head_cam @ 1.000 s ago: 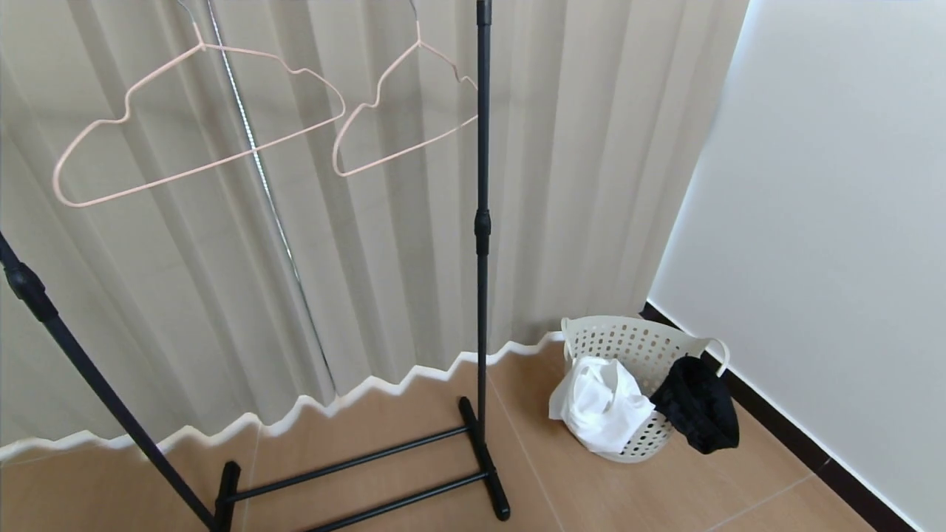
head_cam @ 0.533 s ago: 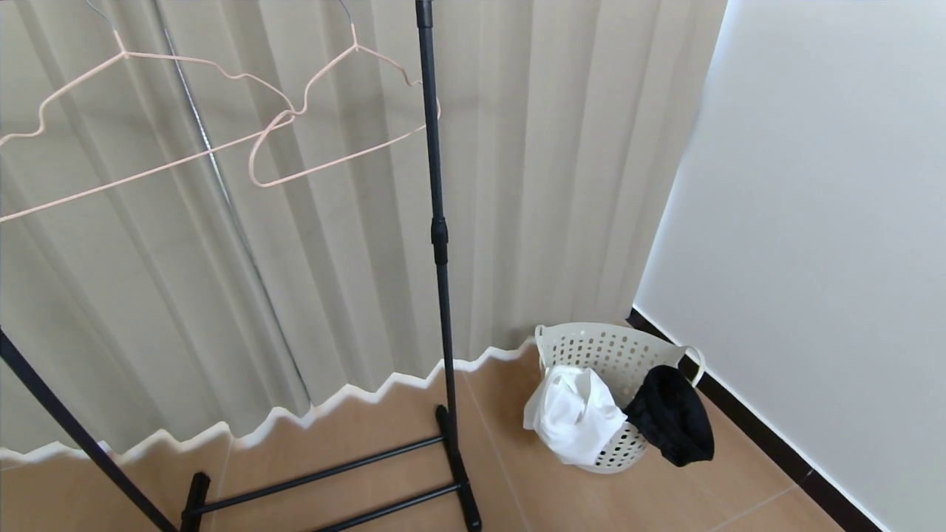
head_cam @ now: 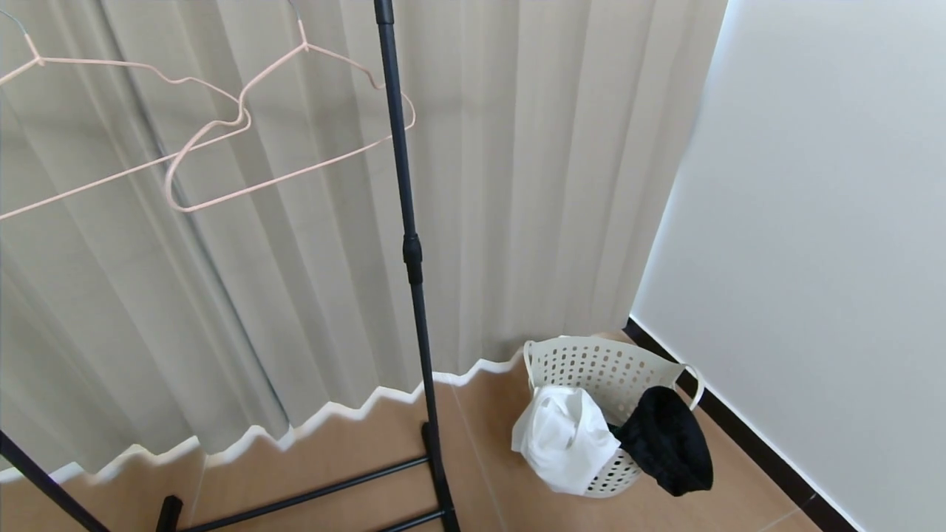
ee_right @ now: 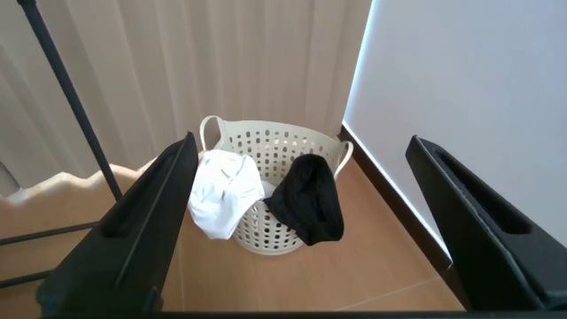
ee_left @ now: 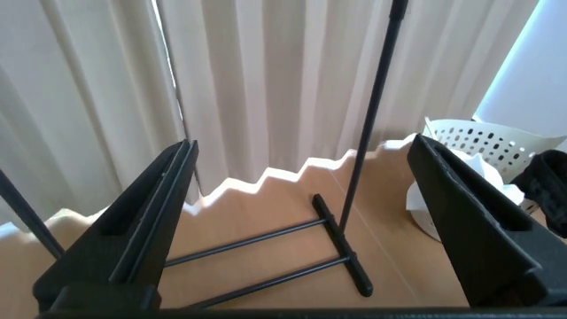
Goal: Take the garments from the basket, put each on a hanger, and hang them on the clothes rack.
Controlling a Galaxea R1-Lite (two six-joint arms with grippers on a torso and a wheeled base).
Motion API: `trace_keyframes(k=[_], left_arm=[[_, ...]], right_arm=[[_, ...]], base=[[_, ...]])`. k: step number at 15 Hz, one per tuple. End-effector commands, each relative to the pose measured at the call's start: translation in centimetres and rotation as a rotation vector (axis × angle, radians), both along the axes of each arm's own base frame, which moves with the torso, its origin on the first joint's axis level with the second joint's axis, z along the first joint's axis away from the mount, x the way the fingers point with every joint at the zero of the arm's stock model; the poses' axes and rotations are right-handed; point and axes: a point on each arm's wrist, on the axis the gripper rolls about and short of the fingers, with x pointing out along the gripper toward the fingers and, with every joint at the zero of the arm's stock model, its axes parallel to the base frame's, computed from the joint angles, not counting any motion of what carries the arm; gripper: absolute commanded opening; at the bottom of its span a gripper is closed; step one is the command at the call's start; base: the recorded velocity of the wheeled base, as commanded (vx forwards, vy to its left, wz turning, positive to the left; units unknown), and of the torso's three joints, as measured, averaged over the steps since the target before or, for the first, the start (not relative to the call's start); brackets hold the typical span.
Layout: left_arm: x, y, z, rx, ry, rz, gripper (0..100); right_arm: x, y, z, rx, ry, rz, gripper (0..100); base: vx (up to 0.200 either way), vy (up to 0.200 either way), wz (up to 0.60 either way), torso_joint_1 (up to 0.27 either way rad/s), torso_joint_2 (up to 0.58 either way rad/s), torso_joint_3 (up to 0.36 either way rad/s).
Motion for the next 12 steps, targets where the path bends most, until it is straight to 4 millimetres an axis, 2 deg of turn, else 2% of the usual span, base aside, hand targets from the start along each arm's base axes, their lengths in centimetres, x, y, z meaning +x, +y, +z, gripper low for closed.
trace_keyframes(k=[1,9,12], left_arm=[[0.02,0.01,-0.04,0.001,0.003,0.005,100],[0.01,0.00,-0.02,0.004,0.003,-0.003,100],[0.01,0.00,-0.02,0.004,0.003,-0.003,100]], right_arm=[[0.00,0.00,-0.01,0.001,0.001,-0.001,100],[0.00,0.00,0.00,0.001,-0.001,-0.001,100],[0.00,0.00,0.00,0.001,-0.001,-0.001,100]], base=[[0.000,0.000,0.00,0.000,0.00,0.000],[0.000,0.000,0.00,0.000,0.00,0.000],[0.000,0.000,0.00,-0.002,0.01,-0.133]])
